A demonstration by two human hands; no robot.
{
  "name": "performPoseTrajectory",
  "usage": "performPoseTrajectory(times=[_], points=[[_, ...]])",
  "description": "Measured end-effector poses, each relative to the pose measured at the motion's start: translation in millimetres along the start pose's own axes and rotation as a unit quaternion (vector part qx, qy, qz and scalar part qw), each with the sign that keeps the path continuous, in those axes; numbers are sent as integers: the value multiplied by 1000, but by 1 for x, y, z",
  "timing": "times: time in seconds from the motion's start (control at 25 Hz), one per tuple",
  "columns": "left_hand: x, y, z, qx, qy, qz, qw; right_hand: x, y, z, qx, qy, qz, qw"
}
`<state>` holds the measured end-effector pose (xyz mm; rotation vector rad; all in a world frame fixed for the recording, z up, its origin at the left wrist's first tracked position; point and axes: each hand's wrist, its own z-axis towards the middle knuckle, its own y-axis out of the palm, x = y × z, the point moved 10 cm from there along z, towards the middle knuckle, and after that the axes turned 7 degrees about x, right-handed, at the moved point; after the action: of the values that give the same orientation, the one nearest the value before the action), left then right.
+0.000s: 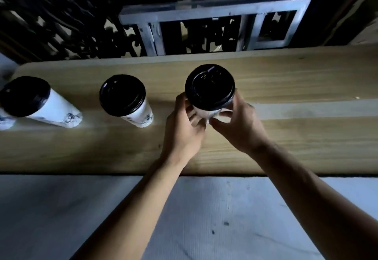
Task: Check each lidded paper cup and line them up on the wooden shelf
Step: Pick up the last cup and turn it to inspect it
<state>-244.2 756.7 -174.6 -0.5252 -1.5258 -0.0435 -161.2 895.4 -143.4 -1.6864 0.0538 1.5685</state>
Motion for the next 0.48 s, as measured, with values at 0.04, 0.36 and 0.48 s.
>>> performPoseTrajectory(times=[0.04, 0.36, 0.48], points=[[-4, 4, 5, -1, 11, 6, 1000, 6, 5, 2, 0, -2, 0, 1000], [-38, 13, 9, 3, 9, -8, 1000, 34, 18, 5, 54, -3, -54, 997], [-42, 13, 10, 7, 36, 44, 998, 40, 17, 1, 86, 2, -62, 994]])
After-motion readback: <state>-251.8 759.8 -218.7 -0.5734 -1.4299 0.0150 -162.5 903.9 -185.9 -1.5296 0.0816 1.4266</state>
